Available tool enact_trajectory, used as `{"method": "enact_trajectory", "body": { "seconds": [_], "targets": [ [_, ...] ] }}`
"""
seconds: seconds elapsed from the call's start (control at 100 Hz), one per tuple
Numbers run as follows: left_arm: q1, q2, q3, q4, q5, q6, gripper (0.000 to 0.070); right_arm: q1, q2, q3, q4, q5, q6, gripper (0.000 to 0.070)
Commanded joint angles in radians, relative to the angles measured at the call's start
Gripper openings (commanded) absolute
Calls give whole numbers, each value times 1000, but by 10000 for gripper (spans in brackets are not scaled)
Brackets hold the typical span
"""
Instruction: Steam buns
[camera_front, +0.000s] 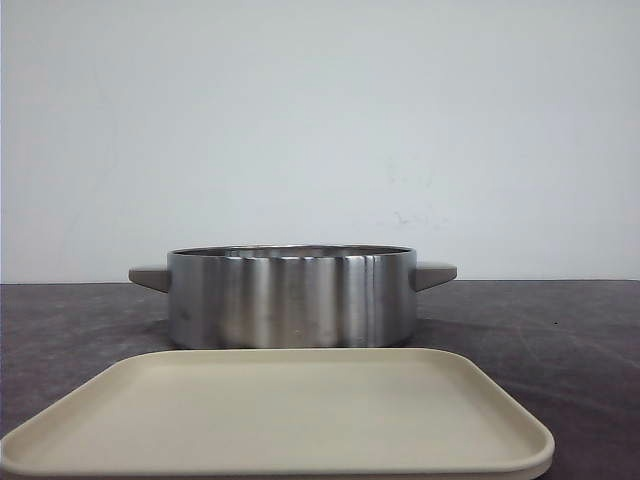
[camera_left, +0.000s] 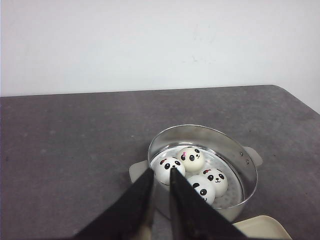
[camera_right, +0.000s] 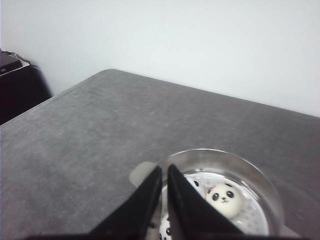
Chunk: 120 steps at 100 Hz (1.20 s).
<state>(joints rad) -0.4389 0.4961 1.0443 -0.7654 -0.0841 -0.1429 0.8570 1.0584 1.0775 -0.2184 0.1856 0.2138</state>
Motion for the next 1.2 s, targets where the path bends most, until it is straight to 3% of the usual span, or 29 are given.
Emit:
{"method": "enact_trajectory", "body": {
  "seconds": [0.0,0.16,0.4,0.52,0.74,0.93,1.19],
  "targets": [
    [-3,4,11,10,-5,-1,18,-9,-48,-6,-27,26,2,12],
    [-3,4,11,10,-5,-1,18,-125,-197,-154,3,38,-85,12],
    [-3,4,11,10,-5,-1,18,-421,-485,-570,341,-166,-99,12],
    [-3,4,11,10,-5,-1,18,-554,-623,-742,402,-195,-98,12],
    [-3,4,11,10,-5,-1,18,-708,-829,-942,393,-186,-98,12],
    [-3,4,11,10,-5,-1,18,-763,-936,-1044,354,-187,-98,12],
    [-3,4,11,10,-5,-1,18,-770,-1055,-1066,105,-189,-98,12]
  ]
}}
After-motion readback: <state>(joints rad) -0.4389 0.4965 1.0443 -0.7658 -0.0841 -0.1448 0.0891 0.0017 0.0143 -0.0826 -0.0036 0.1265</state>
